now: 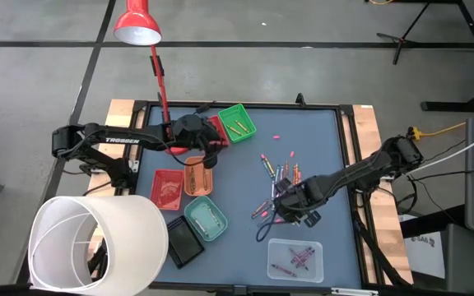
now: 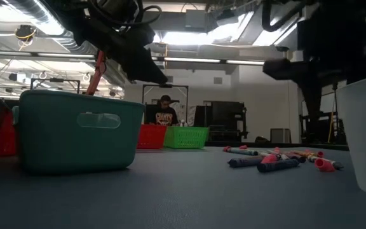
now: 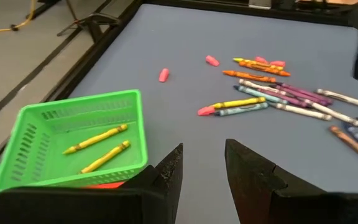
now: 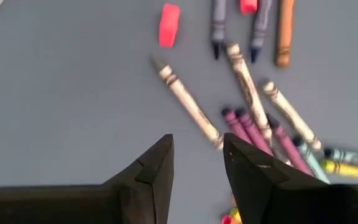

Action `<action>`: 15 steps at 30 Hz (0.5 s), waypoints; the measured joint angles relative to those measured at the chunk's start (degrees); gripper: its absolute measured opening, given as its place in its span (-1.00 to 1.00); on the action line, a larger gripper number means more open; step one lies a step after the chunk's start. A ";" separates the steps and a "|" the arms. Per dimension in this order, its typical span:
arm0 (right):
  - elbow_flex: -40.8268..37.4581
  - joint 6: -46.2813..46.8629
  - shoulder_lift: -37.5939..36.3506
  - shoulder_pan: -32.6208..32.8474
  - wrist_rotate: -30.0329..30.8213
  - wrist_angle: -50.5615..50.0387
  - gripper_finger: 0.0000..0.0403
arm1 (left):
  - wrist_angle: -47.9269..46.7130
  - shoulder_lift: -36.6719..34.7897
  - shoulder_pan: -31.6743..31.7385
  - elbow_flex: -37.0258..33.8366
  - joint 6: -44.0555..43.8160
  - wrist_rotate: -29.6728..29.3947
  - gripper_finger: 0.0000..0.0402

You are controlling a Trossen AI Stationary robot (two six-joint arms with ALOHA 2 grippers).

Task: Sort crayons
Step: Put the gray crayon into the light green bin

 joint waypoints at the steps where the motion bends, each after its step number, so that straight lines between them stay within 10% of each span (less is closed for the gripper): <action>1: -0.82 -0.83 0.02 0.00 0.00 2.01 -0.31 | 0.00 0.00 0.00 0.00 0.00 -0.65 -0.48; 15: -9.29 -9.10 0.00 -0.02 0.10 14.03 -0.31 | 0.00 0.00 0.00 0.00 0.00 -2.16 -0.48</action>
